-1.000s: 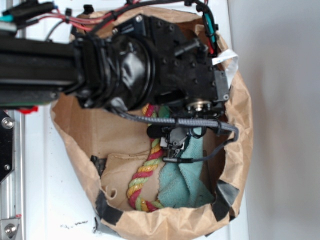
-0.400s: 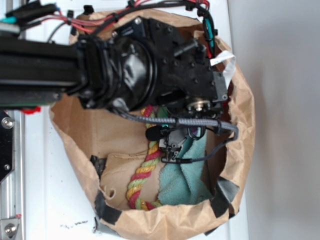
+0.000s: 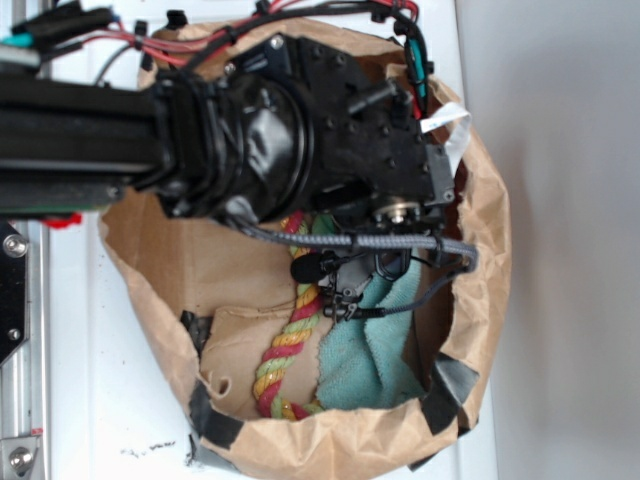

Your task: Grab the green ball.

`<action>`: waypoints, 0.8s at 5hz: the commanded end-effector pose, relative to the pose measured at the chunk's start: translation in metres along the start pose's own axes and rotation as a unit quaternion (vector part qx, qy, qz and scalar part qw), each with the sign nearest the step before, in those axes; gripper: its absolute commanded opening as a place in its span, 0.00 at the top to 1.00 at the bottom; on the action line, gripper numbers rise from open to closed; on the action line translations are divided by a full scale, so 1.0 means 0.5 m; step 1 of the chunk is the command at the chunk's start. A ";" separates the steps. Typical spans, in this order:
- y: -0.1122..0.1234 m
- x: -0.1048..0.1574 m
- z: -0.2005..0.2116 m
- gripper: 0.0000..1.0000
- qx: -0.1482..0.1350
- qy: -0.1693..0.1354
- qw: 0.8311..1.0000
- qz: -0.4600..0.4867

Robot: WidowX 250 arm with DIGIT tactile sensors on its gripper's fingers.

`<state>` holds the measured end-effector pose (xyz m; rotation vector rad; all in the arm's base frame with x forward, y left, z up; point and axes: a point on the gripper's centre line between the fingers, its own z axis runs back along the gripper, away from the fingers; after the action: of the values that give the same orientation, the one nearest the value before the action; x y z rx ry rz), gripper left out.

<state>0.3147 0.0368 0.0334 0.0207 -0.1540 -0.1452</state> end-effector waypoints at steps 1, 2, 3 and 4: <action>0.065 0.043 0.118 1.00 -0.001 -0.022 0.993 0.113; 0.066 0.042 0.188 1.00 -0.042 -0.042 0.991 0.120; 0.053 0.028 0.236 1.00 -0.072 -0.053 0.989 0.114; 0.044 -0.017 0.280 1.00 -0.075 -0.070 0.990 0.098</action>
<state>0.2875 0.0496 0.1548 -0.1823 -0.2282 0.0326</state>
